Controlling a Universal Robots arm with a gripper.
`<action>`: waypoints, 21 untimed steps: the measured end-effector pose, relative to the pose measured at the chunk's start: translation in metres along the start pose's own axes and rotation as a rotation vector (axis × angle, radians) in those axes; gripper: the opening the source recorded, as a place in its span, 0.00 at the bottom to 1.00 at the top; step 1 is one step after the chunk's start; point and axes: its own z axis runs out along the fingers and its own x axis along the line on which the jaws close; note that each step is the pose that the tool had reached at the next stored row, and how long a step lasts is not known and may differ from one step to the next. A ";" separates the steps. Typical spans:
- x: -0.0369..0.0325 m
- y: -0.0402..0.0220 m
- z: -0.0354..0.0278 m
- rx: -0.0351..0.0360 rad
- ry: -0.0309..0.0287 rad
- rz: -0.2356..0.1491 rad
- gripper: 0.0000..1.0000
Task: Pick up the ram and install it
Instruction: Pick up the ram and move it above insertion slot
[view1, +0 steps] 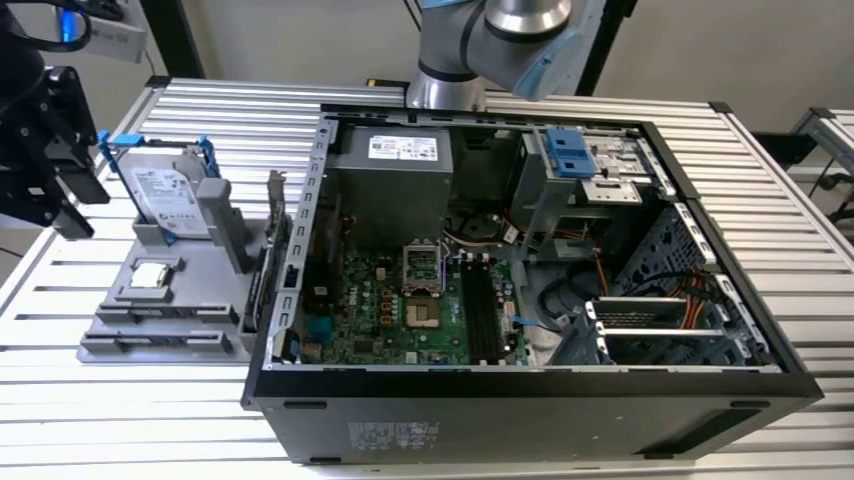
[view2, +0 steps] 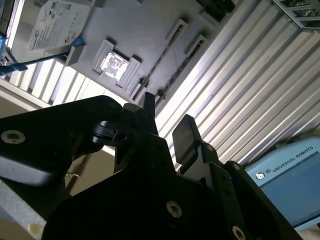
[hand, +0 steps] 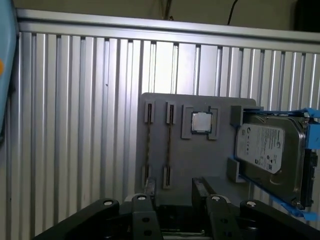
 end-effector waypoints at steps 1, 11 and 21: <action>0.0001 0.0000 0.0014 -0.0005 -0.0001 0.000 1.00; 0.0009 0.0008 0.0148 -0.0074 -0.0003 0.002 1.00; 0.0021 0.0009 0.0305 -0.0062 -0.0005 0.022 1.00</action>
